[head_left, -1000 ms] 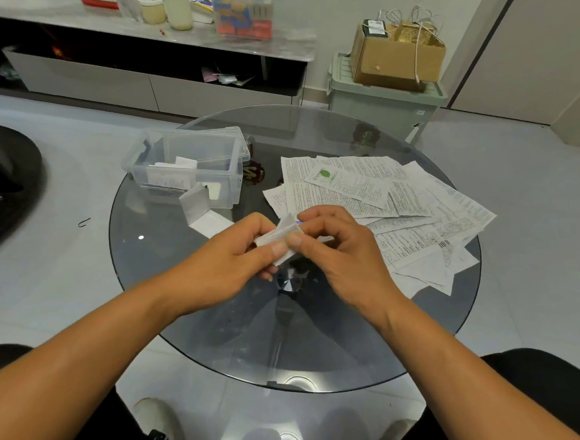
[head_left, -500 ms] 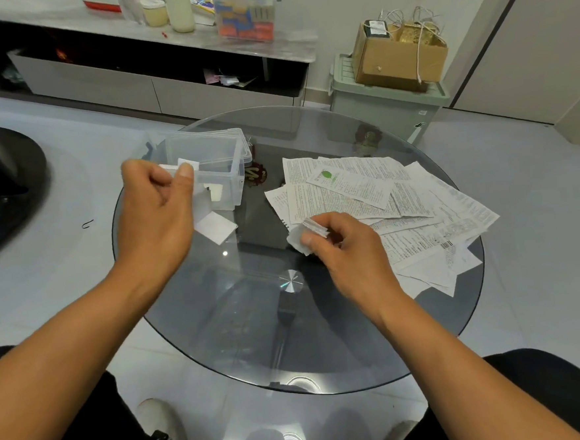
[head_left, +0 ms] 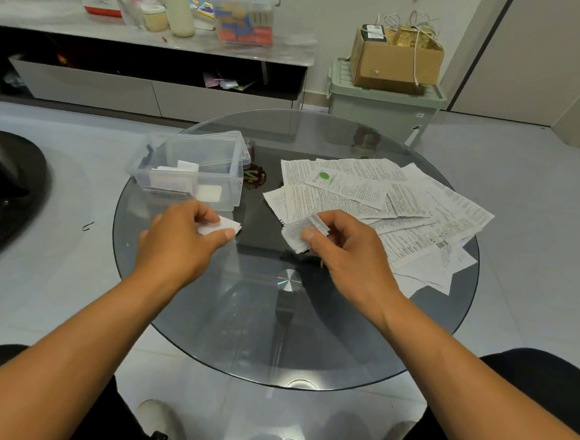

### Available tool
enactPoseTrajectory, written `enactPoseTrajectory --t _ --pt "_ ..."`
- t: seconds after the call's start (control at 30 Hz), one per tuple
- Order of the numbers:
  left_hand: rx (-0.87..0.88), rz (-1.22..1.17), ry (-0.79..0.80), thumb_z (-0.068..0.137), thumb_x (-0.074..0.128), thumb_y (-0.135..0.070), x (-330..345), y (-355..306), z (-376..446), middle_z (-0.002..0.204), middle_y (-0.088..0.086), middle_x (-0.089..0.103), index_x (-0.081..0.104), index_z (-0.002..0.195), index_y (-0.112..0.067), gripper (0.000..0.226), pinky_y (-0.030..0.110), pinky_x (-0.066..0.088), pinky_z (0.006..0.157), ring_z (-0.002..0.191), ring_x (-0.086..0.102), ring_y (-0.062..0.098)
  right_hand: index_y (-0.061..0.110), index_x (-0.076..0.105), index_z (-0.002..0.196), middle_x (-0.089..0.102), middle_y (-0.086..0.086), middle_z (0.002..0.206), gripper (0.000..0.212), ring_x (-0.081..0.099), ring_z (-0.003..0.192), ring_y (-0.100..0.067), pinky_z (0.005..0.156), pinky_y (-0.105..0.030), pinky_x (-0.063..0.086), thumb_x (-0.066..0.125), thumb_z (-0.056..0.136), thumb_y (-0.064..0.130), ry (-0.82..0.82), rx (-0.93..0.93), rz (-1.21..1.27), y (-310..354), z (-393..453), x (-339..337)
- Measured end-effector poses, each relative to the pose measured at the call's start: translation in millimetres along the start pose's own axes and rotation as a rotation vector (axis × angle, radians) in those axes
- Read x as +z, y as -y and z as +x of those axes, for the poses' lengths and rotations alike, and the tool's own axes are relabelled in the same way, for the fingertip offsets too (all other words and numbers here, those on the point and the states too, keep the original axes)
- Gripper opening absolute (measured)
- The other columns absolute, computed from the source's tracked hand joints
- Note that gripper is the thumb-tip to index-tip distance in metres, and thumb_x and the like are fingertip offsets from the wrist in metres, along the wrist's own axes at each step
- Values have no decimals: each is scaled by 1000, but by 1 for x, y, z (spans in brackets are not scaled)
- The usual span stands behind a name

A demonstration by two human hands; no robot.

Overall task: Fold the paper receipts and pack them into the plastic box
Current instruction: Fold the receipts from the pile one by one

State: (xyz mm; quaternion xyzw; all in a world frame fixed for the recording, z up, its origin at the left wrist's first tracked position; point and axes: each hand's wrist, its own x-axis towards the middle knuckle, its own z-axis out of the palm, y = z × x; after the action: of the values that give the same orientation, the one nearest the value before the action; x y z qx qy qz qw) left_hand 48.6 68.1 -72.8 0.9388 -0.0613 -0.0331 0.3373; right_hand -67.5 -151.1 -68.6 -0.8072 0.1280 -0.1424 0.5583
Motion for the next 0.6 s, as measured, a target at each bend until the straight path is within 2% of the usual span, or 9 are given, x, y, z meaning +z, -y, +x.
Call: enactPoseTrajectory --t 0.07,0.13,0.23,0.3,0.37,0.43,0.47,0.53,0.6 --pt "44 167 -7 81 78 -54 -1 -3 -2 127 -2 62 59 120 -32 49 49 42 100 118 56 28 32 72 98 71 3 83 4 67 83 -25 79 -46 56 69 98 30 9 1 9 0 -1 -1" --pt "32 206 -4 79 79 -56 -3 -6 0 138 4 56 50 137 -27 71 52 39 103 127 51 31 32 72 102 74 6 89 6 70 84 -19 83 -46 59 67 99 29 20 6 25 0 -2 -1" --pt "-13 171 59 78 80 -55 -5 -5 3 136 6 56 47 141 -24 78 53 44 102 123 54 32 33 72 106 76 8 90 10 71 84 -17 84 -47 60 66 100 29 32 8 45 1 -3 -1" --pt "-24 57 108 78 83 -47 -6 -6 4 124 5 62 54 133 -22 68 49 50 93 109 60 30 32 73 108 75 2 88 12 70 81 -19 80 -48 60 67 100 27 42 -4 70 2 -4 0" --pt "30 0 127 77 85 -41 -4 -6 2 112 5 64 62 117 -22 50 44 53 84 98 63 27 31 74 110 75 -3 89 14 69 80 -21 78 -46 58 68 99 24 67 -11 105 4 -4 0" --pt "107 -36 135 78 86 -36 -1 -8 -1 103 3 62 62 101 -25 36 37 50 74 87 63 22 35 74 111 76 0 96 18 70 85 -21 80 -40 57 67 100 23 111 -10 120 6 -5 1" --pt "147 -68 134 79 85 -33 0 -10 -4 97 2 62 62 96 -24 30 33 47 68 80 61 18 37 73 112 76 5 101 20 70 90 -16 82 -35 56 66 101 22 136 -19 115 6 -5 1" --pt "219 -141 144 85 80 -27 2 -14 -8 82 -2 63 64 93 -23 18 27 42 61 67 57 10 38 72 120 72 13 110 25 66 105 -6 91 -23 51 63 102 22 182 -68 62 6 -6 2" --pt "290 -180 192 93 73 -24 3 -19 -13 75 -7 64 67 99 -23 9 20 43 60 62 57 4 36 69 129 67 11 111 30 62 107 -6 92 -19 48 62 103 23 218 -130 -15 7 -7 3"
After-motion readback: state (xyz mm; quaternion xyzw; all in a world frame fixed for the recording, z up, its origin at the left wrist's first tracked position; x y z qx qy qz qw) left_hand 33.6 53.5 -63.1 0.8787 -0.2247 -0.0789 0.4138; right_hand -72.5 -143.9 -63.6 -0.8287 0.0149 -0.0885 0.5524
